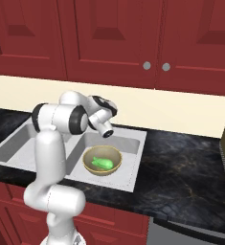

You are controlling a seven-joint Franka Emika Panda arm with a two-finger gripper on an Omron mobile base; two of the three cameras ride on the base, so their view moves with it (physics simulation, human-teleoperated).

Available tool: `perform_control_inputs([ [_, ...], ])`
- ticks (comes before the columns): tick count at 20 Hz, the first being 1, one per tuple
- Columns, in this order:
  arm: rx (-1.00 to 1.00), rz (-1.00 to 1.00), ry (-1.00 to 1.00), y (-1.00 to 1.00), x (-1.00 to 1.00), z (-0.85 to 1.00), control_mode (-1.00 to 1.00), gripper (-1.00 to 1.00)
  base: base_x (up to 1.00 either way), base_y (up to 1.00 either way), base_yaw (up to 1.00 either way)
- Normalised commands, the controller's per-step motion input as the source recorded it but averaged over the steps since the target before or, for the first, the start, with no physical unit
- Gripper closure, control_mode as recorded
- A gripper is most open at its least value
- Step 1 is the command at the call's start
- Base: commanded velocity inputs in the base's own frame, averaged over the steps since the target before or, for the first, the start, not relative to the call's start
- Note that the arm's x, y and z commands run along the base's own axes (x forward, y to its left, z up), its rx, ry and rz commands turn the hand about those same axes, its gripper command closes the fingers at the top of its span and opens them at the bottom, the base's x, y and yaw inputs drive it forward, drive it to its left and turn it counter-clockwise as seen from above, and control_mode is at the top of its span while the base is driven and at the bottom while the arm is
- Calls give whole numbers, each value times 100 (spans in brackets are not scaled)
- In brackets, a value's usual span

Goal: Pick the corn from the cabinet and place it in the bowl. Then pick the bowl and place it in the sink. Then turn on the sink facuet.

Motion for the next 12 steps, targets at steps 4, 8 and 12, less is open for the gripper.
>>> perform_control_inputs([
  [4, 0, 0, 0, 0, 31, -24, -100, -100, 0, 0, 0],
  [8, 0, 0, 0, 0, 28, -24, -100, -100, 0, 0, 0],
  [12, 0, 0, 0, 0, 30, -16, -100, -100, 0, 0, 0],
])
